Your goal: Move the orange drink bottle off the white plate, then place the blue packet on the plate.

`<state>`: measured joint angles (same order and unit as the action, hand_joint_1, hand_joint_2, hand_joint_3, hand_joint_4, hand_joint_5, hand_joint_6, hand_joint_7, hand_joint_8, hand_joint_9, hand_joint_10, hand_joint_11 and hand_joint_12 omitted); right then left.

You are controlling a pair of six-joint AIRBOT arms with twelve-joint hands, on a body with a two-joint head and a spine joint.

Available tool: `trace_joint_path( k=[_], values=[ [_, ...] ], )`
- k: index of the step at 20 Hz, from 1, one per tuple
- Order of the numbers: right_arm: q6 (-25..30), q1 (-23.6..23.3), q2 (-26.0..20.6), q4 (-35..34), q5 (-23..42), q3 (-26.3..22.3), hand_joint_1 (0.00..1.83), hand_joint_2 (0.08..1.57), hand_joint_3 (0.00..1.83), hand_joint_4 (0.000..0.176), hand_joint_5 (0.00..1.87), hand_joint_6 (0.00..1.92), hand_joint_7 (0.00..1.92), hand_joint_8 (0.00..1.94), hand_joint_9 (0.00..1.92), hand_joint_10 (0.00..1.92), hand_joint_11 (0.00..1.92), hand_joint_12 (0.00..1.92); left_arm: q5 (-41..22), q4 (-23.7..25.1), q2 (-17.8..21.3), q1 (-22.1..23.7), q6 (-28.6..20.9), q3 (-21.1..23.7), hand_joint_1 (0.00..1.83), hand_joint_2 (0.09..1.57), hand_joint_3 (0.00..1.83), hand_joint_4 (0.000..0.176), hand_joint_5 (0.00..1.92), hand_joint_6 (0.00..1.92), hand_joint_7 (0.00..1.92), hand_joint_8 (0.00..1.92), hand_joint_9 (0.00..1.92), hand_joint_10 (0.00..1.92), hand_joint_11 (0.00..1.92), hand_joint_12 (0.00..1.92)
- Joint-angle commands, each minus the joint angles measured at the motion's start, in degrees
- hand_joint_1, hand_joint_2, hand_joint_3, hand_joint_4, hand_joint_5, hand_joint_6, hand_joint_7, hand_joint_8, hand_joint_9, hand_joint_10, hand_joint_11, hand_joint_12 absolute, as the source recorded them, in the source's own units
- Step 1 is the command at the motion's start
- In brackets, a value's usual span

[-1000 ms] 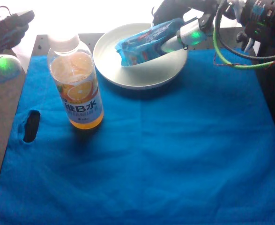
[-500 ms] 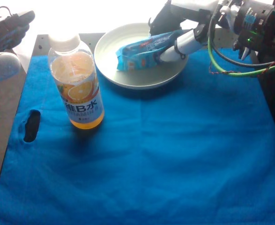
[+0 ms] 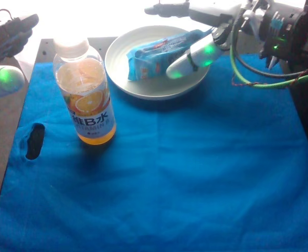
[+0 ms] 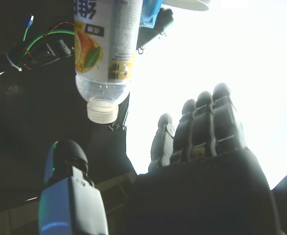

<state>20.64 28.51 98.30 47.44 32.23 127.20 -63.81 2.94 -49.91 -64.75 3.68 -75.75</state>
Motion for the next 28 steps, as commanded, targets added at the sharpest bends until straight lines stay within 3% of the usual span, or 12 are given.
trace_joint_path(
  k=[1, 2, 6, 7, 8, 10, 11, 13, 16, 18, 23, 28],
  values=[
    [0.15, -0.37, 0.12, -2.86, 3.93, 0.10, 0.83, 0.68, 0.00, 0.169, 0.00, 0.00, 0.01, 0.00, 0.00, 0.00, 0.00, 0.12, -6.61, -2.88, -0.44, 0.06, -0.27, 0.01, 0.25, 0.95, 0.00, 0.176, 0.00, 0.00, 0.00, 0.00, 0.00, 0.00, 0.00, 0.00],
    [0.15, -0.37, 0.15, -2.85, 4.52, 0.09, 0.81, 0.65, 0.00, 0.175, 0.00, 0.00, 0.00, 0.00, 0.00, 0.00, 0.00, 0.02, -6.61, -2.93, -0.47, -0.02, -0.27, 0.01, 0.26, 0.96, 0.01, 0.176, 0.00, 0.00, 0.00, 0.00, 0.00, 0.00, 0.00, 0.00],
    [4.06, -0.63, -0.42, -2.70, 8.94, -0.11, 0.75, 0.59, 0.00, 0.176, 0.00, 0.00, 0.00, 0.00, 0.00, 0.00, 0.00, 0.00, -6.64, -3.59, -0.44, -1.26, -0.29, 0.06, 0.24, 0.94, 0.00, 0.176, 0.00, 0.00, 0.00, 0.00, 0.00, 0.00, 0.00, 0.00],
    [4.39, -1.34, -1.45, -2.72, 9.92, -0.98, 0.72, 0.58, 0.00, 0.176, 0.00, 0.00, 0.00, 0.00, 0.00, 0.00, 0.00, 0.00, -6.70, -3.95, -0.36, -1.80, -0.29, 0.12, 0.21, 0.93, 0.00, 0.167, 0.00, 0.00, 0.00, 0.00, 0.00, 0.00, 0.00, 0.00],
    [4.36, -2.20, -3.25, -2.72, 10.23, -3.05, 0.74, 0.59, 0.00, 0.176, 0.00, 0.00, 0.00, 0.00, 0.00, 0.00, 0.00, 0.00, -7.17, -4.73, -0.21, -2.77, -0.26, 0.24, 0.19, 0.92, 0.00, 0.174, 0.00, 0.00, 0.00, 0.00, 0.00, 0.00, 0.00, 0.00],
    [3.91, -4.01, -6.41, -2.82, 11.58, -6.85, 0.74, 0.58, 0.00, 0.176, 0.00, 0.00, 0.00, 0.00, 0.00, 0.00, 0.00, 0.00, -8.77, -6.92, 0.32, -5.05, 0.00, 0.73, 0.14, 0.95, 0.01, 0.159, 0.00, 0.00, 0.00, 0.00, 0.00, 0.00, 0.00, 0.00],
    [3.36, -4.92, -8.13, -3.56, 12.35, -8.90, 0.75, 0.59, 0.00, 0.176, 0.00, 0.00, 0.00, 0.00, 0.00, 0.00, 0.00, 0.00, -9.81, -8.32, 0.71, -6.35, 0.30, 1.15, 0.23, 0.93, 0.00, 0.173, 0.00, 0.00, 0.00, 0.00, 0.00, 0.00, 0.00, 0.00],
    [-0.46, -6.58, -12.23, -5.68, 12.65, -13.80, 0.80, 0.59, 0.00, 0.176, 0.00, 0.00, 0.00, 0.00, 0.00, 0.00, 0.00, 0.00, -12.16, -11.39, 1.21, -9.10, 0.87, 1.76, 0.25, 0.96, 0.01, 0.176, 0.00, 0.00, 0.00, 0.00, 0.00, 0.00, 0.00, 0.00],
    [-6.75, -8.76, -18.27, -8.72, 12.91, -21.12, 0.64, 0.49, 0.00, 0.176, 0.00, 0.00, 0.00, 0.00, 0.00, 0.00, 0.02, 0.01, -17.20, -17.15, 2.45, -14.54, 1.64, 3.18, 0.26, 0.93, 0.00, 0.176, 0.00, 0.00, 0.00, 0.00, 0.00, 0.00, 0.00, 0.00],
    [-7.65, -10.43, -21.46, -8.28, 13.69, -24.48, 0.72, 0.53, 0.00, 0.176, 0.00, 0.00, 0.00, 0.00, 0.00, 0.00, 0.00, 0.00, -19.36, -19.69, 2.96, -16.64, 1.96, 3.94, 0.21, 0.95, 0.00, 0.176, 0.00, 0.00, 0.00, 0.00, 0.00, 0.00, 0.00, 0.00],
    [-8.65, -10.46, -26.32, -8.90, 15.95, -29.65, 0.83, 0.52, 0.00, 0.176, 0.00, 0.00, 0.00, 0.00, 0.00, 0.00, 0.01, 0.00, -24.26, -22.33, 5.16, -17.98, 4.44, 6.16, 0.19, 0.92, 0.00, 0.176, 0.00, 0.00, 0.00, 0.00, 0.00, 0.00, 0.00, 0.00],
    [-18.82, -10.26, -33.33, -15.30, 18.62, -38.43, 0.78, 0.52, 0.00, 0.176, 0.00, 0.00, 0.00, 0.00, 0.00, 0.00, 0.03, 0.02, -30.22, -22.98, 7.63, -18.00, 6.98, 8.51, 0.36, 0.84, 0.00, 0.176, 0.00, 0.00, 0.00, 0.00, 0.00, 0.00, 0.00, 0.00]
  ],
)
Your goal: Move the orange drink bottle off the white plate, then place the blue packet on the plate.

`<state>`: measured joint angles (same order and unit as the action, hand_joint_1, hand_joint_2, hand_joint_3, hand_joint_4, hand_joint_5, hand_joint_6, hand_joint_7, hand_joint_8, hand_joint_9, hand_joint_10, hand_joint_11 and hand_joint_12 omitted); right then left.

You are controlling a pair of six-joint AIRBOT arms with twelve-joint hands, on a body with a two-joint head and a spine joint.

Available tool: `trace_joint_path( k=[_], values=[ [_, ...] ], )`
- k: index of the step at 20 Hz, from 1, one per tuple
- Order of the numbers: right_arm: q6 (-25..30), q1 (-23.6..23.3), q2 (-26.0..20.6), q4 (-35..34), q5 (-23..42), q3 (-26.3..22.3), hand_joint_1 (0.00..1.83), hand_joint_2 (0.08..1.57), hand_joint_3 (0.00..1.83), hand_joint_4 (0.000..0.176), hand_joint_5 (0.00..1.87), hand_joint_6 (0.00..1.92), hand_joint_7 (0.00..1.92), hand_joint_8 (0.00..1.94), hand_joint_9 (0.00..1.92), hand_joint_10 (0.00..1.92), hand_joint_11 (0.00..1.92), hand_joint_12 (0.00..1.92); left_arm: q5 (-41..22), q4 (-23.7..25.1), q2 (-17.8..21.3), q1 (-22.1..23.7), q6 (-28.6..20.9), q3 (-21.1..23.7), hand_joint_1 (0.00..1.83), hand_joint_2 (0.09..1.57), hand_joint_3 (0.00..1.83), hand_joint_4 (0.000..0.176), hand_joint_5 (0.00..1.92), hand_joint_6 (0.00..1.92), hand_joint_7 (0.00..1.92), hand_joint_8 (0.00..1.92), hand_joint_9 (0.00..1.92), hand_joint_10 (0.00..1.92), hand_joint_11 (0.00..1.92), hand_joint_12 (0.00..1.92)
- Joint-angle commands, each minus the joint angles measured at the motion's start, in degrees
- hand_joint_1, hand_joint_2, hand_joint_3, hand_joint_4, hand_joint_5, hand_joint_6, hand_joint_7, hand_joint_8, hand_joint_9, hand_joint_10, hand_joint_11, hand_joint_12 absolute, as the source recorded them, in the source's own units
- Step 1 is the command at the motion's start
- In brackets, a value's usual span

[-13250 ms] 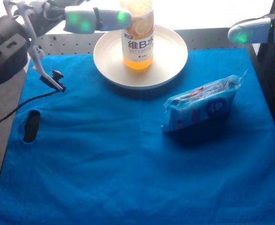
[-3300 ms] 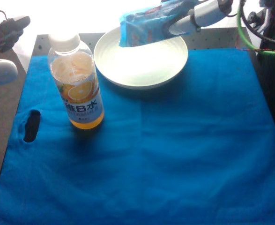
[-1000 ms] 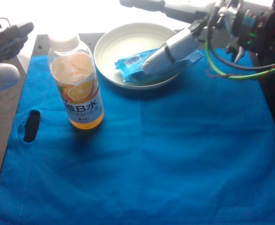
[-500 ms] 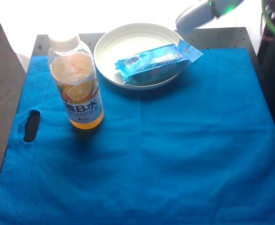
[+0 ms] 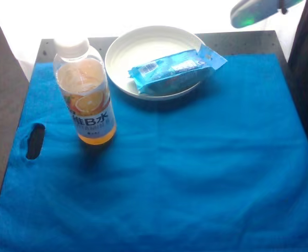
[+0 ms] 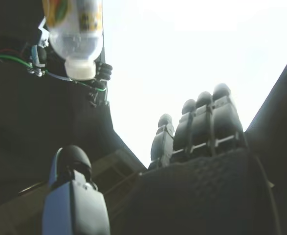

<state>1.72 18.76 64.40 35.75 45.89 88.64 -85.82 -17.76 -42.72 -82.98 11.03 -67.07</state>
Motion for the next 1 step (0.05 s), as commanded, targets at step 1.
trace_joint_path(
  k=[1],
  values=[
    [-0.51, -0.33, -0.01, -4.29, 5.73, -0.55, 0.78, 0.52, 0.00, 0.176, 0.00, 0.00, 0.00, 0.00, 0.00, 0.00, 0.01, 0.01, -9.18, -2.50, 0.76, 0.22, 0.11, 0.24, 0.36, 0.84, 0.00, 0.176, 0.00, 0.00, 0.00, 0.00, 0.00, 0.00, 0.00, 0.00]
  ],
)
